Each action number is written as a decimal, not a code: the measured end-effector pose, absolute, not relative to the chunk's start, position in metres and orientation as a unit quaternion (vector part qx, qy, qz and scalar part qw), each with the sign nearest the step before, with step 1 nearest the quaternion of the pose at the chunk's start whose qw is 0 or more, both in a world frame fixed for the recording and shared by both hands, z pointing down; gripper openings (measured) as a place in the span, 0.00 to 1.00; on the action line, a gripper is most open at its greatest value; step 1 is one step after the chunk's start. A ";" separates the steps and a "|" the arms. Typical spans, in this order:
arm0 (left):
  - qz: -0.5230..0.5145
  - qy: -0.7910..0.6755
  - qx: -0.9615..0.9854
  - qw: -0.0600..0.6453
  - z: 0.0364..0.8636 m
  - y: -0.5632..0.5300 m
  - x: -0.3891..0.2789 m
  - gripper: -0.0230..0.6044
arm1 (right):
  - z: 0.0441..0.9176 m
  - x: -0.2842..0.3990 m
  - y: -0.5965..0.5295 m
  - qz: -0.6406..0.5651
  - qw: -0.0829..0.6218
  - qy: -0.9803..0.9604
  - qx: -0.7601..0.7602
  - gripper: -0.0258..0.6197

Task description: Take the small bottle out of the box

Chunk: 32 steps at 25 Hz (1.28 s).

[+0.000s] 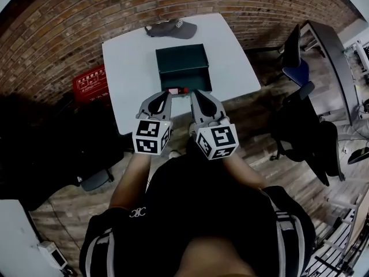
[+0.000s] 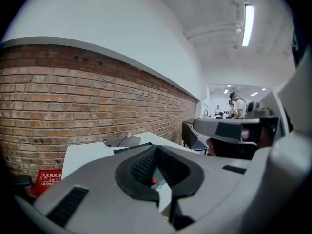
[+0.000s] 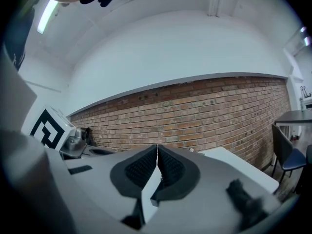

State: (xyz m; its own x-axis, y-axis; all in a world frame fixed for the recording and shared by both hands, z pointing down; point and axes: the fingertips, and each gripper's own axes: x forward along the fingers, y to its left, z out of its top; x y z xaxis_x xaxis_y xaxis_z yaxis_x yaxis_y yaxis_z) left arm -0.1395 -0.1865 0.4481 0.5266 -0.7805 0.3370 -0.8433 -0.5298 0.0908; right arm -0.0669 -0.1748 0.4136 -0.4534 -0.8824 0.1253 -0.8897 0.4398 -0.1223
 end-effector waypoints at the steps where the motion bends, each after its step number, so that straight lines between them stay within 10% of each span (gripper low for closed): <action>1: 0.133 -0.470 0.864 0.125 0.450 -0.189 -0.138 0.06 | 0.414 -0.064 -0.178 0.086 0.020 -0.848 0.523 0.09; 32: 0.496 -0.231 0.836 0.041 0.578 -0.279 -0.107 0.06 | 0.443 0.024 -0.278 0.119 0.037 -0.839 0.530 0.09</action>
State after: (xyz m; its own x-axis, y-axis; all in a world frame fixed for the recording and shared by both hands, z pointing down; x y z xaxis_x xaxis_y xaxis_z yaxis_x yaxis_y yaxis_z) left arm -0.1074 -0.2786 0.5780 0.4014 -0.3461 0.8480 -0.4271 -0.8898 -0.1610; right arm 0.0241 -0.2782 0.4432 -0.4348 -0.8805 0.1890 -0.8983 0.4093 -0.1600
